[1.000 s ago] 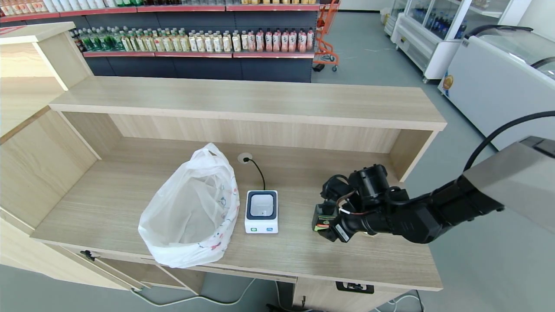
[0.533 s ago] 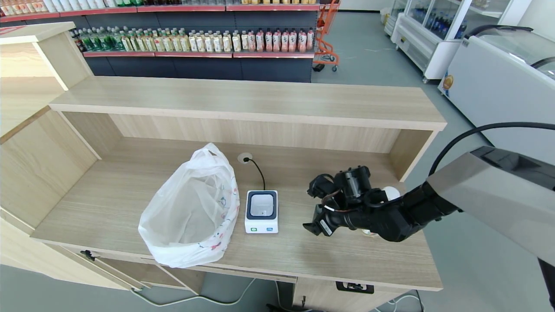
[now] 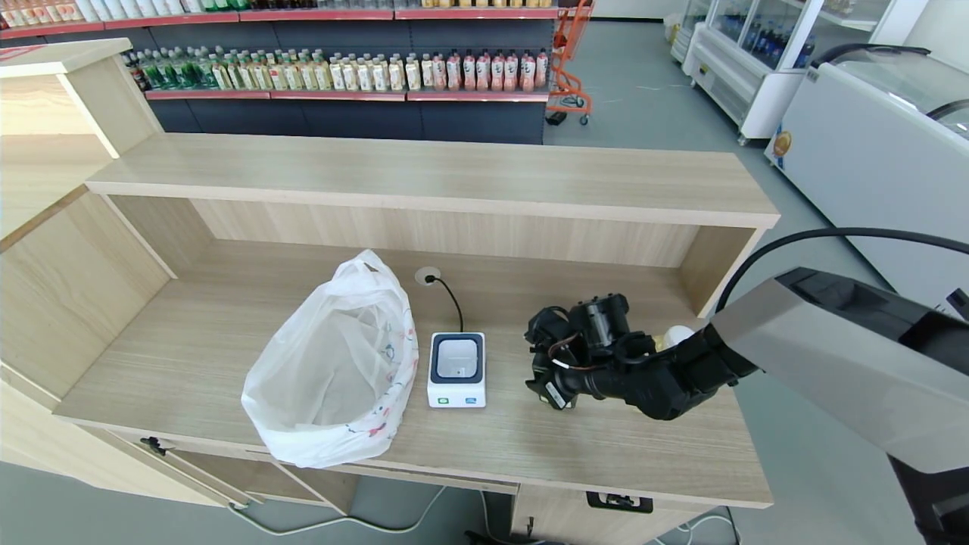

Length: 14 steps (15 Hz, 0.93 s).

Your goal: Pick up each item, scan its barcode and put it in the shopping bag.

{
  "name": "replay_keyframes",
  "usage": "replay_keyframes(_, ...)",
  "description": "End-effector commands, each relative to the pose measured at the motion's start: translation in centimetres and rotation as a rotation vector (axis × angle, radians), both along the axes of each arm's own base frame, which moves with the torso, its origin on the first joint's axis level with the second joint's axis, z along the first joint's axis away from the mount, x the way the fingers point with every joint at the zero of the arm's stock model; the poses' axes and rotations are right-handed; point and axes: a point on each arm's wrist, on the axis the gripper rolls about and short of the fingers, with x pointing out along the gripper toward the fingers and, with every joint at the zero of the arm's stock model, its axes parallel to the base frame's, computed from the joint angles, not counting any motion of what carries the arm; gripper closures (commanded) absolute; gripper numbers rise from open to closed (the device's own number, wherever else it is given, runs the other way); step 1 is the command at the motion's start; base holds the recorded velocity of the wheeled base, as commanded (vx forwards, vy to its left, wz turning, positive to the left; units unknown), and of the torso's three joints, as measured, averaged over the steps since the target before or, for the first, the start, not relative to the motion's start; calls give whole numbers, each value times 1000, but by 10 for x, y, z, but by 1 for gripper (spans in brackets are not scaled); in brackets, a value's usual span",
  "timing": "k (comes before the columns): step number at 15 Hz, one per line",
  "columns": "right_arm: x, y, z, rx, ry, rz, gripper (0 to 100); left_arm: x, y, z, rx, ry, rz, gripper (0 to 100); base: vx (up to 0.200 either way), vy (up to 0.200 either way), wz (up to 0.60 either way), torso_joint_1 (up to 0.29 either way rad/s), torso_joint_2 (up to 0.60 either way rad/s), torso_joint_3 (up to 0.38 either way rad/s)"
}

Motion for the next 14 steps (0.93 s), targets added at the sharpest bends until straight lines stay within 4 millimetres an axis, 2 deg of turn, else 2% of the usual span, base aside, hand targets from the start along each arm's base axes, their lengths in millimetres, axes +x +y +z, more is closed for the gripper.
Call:
replay_keyframes(1,0,1,2,5,-8,1,100,0,0,0,0,0,0,0,0,0,0,0,0,0)
replay_keyframes(3,0,0,10,20,-35,-1,100,0,0,0,0,1,0,0,0,0,0,0,0,0)
replay_keyframes(5,-3,-7,17,24,-38,-12,100,0,0,0,0,1,0,0,0,0,0,0,0,0)
replay_keyframes(6,-5,-13,26,40,-65,-23,100,0,0,0,0,-2,0,0,0,0,0,0,0,0)
replay_keyframes(7,-8,-19,47,76,-115,-34,100,0,0,0,0,1,0,0,0,0,0,0,0,0)
replay_keyframes(11,-55,-47,154,362,-261,-97,100,0,0,0,0,0,0,0,0,0,0,0,0,0)
replay_keyframes(12,-63,-54,170,380,-305,-98,100,0,0,0,0,0,0,0,0,0,0,0,0,0)
replay_keyframes(13,-84,-66,199,391,-390,-86,100,0,0,0,0,0,0,0,0,0,0,0,0,0)
replay_keyframes(14,-105,-78,215,372,-454,-72,100,0,0,0,0,1,0,0,0,0,0,0,0,0)
